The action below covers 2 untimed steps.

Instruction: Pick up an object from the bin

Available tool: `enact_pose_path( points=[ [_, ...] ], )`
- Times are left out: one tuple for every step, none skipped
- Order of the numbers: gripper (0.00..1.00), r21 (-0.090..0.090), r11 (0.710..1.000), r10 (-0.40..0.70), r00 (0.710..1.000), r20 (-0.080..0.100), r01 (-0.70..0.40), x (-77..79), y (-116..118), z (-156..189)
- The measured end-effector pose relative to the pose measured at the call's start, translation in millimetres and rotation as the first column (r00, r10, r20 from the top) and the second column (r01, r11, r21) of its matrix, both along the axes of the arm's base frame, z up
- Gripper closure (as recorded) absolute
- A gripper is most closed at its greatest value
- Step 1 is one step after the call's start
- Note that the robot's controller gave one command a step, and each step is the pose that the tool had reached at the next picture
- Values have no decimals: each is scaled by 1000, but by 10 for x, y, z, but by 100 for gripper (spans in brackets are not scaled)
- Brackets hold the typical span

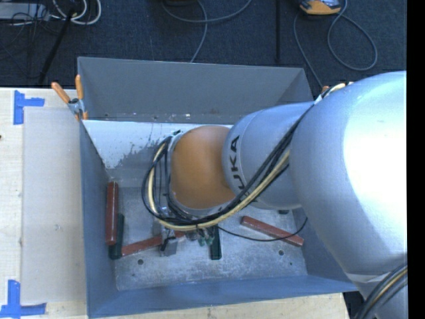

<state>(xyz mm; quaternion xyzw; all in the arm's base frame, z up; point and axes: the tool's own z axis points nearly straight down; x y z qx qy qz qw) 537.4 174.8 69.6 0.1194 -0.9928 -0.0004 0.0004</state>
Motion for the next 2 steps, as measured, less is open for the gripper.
enact_pose_path(
  points=[
    [100, 3, 1000, 1, 1000, 4, -1, -477, 449, 1157],
    [100, 3, 997, 76, 997, 11, -77, -234, 647, 2200]
  ],
)
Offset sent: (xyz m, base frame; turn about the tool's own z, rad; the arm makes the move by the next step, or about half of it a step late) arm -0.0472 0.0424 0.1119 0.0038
